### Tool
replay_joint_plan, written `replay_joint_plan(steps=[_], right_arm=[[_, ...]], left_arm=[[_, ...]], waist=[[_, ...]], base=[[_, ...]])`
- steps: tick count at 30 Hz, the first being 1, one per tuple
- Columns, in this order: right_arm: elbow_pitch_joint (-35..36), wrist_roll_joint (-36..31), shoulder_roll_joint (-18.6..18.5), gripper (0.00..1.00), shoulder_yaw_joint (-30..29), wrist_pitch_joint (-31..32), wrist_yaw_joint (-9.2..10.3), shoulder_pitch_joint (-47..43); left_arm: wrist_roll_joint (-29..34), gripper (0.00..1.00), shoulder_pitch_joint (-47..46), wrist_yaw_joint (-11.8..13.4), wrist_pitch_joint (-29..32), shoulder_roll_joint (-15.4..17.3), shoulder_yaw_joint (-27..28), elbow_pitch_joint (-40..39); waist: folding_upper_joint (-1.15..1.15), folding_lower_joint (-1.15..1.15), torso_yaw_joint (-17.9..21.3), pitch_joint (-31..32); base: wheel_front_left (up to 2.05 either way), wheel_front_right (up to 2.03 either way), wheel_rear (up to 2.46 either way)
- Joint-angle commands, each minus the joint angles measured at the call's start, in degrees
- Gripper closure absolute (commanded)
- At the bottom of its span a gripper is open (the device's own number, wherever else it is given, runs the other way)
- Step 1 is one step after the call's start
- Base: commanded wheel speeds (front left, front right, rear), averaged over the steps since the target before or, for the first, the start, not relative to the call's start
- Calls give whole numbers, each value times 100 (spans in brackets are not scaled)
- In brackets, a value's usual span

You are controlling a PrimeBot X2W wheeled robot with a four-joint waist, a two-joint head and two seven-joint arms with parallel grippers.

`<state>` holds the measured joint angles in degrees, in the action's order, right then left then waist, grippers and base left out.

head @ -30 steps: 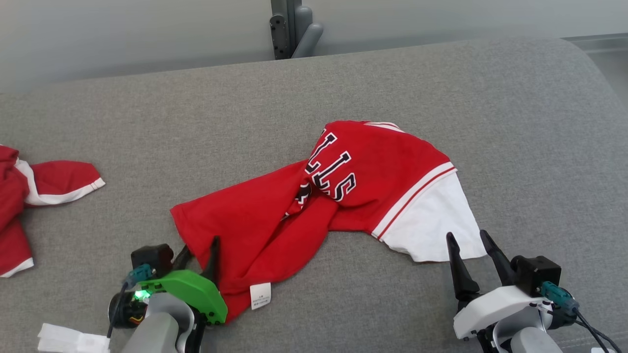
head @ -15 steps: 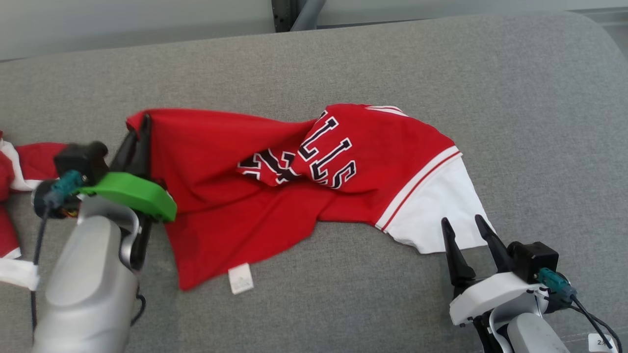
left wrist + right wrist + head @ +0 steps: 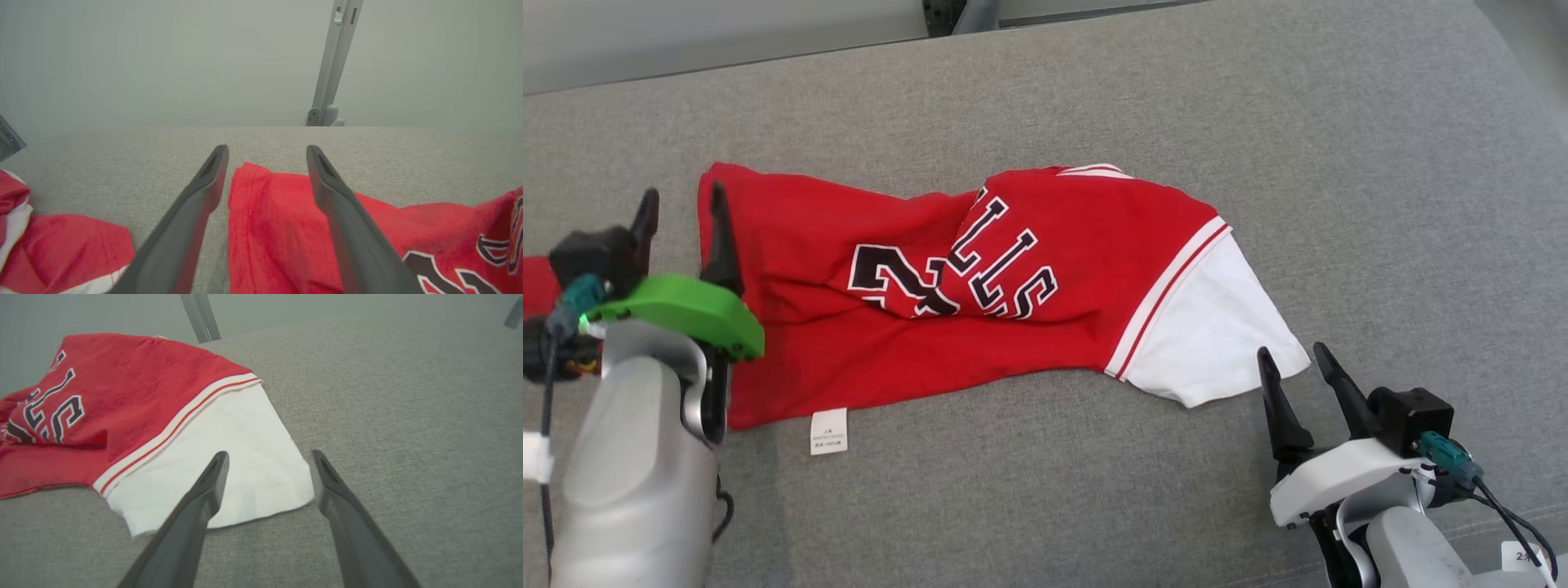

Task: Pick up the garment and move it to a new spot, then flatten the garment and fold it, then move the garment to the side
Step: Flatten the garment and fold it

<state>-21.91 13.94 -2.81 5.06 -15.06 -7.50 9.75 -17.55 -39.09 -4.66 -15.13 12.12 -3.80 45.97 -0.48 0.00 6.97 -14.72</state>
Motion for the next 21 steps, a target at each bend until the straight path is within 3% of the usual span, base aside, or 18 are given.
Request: replay_joint_plan(steps=[1,15,21], right_arm=[[37,1,-18,0,-31,-16,2,-32],[351,-141,-18,0,-282,-16,2,-544],[372,-114,-19,0,-384,-16,2,-799]], left_arm=[[58,0,247,41,-2,9,83,-82],[746,0,2740,72,-2,-734,640,-1781],[707,0,3522,-11,-1,-890,825,-2295]], waist=[[48,0,22,145],[48,0,-204,1115],[48,0,-317,1458]], base=[[0,0,0],[0,0,0],[0,0,0]])
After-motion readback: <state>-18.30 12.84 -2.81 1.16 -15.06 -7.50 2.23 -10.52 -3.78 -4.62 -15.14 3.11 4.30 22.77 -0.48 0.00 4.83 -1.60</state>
